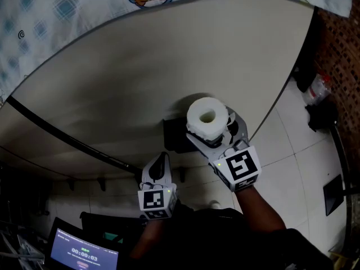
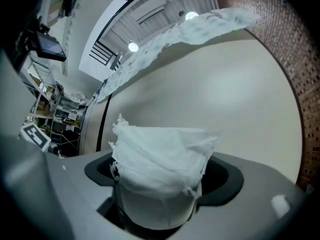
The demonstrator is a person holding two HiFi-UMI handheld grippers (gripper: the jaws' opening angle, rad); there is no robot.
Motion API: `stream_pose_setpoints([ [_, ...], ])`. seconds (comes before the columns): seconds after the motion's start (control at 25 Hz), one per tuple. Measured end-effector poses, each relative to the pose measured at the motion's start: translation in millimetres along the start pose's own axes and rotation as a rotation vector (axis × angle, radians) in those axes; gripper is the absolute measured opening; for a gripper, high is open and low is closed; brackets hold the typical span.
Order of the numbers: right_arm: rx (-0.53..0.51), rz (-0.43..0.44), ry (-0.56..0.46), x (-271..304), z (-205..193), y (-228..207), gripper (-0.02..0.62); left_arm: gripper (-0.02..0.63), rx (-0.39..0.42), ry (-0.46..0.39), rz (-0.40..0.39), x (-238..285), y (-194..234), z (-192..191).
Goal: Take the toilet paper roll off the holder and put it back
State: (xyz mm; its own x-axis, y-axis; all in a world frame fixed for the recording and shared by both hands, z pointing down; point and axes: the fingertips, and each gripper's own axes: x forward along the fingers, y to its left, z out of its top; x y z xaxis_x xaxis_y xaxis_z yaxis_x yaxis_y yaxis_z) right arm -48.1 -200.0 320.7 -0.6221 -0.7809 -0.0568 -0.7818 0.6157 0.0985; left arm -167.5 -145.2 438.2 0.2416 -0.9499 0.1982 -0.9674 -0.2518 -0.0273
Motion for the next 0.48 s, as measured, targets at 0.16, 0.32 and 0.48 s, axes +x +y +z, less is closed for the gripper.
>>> stream_pose_setpoints([
  [0.16, 0.007, -0.005, -0.054, -25.8, 22.9, -1.9, 0.46, 0.018, 0.007, 0.043, -0.014, 3.9, -4.9, -18.1],
  [0.32, -0.02, -0.027, -0.066, -44.3, 27.4, -7.2, 0.46, 0.018, 0.028, 0.075, -0.029, 4.6, -14.6, -33.5],
  [0.48, -0.009, -0.032, -0.057, -47.9, 22.4, -7.3, 0.46, 0.02, 0.036, 0.097, -0.062, 7.6, -23.4, -43.3],
])
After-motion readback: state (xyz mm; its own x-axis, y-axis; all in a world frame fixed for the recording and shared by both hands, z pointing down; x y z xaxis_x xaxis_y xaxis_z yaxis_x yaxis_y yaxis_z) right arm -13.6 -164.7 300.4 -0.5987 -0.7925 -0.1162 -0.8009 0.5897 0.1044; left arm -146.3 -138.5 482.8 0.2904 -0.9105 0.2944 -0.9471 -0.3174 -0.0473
